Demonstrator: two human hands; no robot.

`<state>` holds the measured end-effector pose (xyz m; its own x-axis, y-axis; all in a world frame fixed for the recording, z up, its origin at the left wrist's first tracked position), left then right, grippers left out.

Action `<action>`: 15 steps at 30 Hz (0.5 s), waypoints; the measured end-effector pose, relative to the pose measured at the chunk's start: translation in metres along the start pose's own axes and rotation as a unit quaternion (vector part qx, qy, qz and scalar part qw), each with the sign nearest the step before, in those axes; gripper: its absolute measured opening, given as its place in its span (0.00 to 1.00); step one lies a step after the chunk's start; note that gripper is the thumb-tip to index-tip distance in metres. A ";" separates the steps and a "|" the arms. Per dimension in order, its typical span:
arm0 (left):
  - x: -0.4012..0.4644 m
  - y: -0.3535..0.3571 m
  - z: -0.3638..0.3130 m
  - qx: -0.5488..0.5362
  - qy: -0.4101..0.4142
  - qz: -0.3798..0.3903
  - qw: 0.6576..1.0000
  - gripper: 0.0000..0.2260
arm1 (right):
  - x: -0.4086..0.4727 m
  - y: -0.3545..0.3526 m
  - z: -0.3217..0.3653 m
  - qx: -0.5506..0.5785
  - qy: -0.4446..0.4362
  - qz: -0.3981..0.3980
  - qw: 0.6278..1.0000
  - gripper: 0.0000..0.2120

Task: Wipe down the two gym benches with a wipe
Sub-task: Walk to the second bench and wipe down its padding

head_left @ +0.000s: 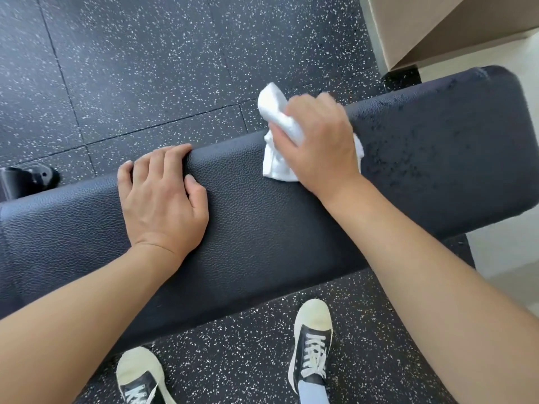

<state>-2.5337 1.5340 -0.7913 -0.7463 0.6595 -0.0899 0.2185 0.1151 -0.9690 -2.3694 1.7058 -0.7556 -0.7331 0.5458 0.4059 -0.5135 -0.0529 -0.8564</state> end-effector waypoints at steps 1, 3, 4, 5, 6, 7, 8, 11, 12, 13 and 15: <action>0.000 0.000 0.000 0.002 -0.001 -0.001 1.000 0.21 | -0.022 -0.003 0.016 0.019 -0.019 0.013 1.000 0.11; -0.001 -0.001 -0.001 0.004 -0.001 -0.003 1.000 0.21 | -0.076 -0.009 0.052 0.051 -0.072 0.050 0.995 0.10; -0.001 -0.001 -0.001 0.004 0.000 -0.004 1.000 0.21 | -0.101 -0.013 0.067 0.057 -0.097 0.067 0.991 0.11; -0.001 -0.001 -0.001 0.003 0.000 -0.006 1.000 0.21 | -0.121 -0.017 0.079 0.061 -0.117 0.082 0.988 0.14; 0.000 -0.001 0.000 0.003 0.000 -0.008 1.000 0.21 | -0.135 -0.018 0.088 0.066 -0.136 0.093 0.984 0.15; 0.000 -0.001 0.001 0.002 -0.001 -0.008 1.000 0.21 | -0.143 -0.018 0.093 0.069 -0.155 0.100 0.980 0.15; 0.000 -0.001 0.001 0.002 -0.001 -0.009 1.000 0.21 | -0.144 -0.019 0.096 0.072 -0.179 0.104 0.976 0.15; -0.001 0.000 0.000 0.001 -0.003 -0.013 1.000 0.20 | -0.119 -0.016 0.088 0.054 -0.236 0.099 0.965 0.13; -0.001 0.000 0.000 0.002 -0.003 -0.016 1.000 0.20 | -0.101 -0.015 0.074 0.037 -0.225 0.082 0.970 0.11; 0.000 0.000 0.001 0.004 -0.003 -0.019 1.000 0.20 | -0.078 -0.015 0.053 0.021 -0.190 0.058 0.980 0.10; 0.000 0.000 0.001 0.005 -0.001 -0.019 1.000 0.20 | -0.027 -0.014 0.010 0.012 -0.089 0.010 0.996 0.10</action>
<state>-2.5345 1.5337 -0.7914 -0.7547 0.6539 -0.0527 0.1830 0.1326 -0.9741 -2.3465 1.6832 -0.7515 -0.8101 0.3870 0.4404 -0.5064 -0.0832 -0.8583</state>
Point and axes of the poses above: each hand's wrist, its own x-axis towards the middle knuckle, its own y-axis out of the palm, z = x × y, the point moved 10 cm from there along x, towards the middle knuckle, and after that the axes turned 15 degrees about -y, right-handed, at the moved point
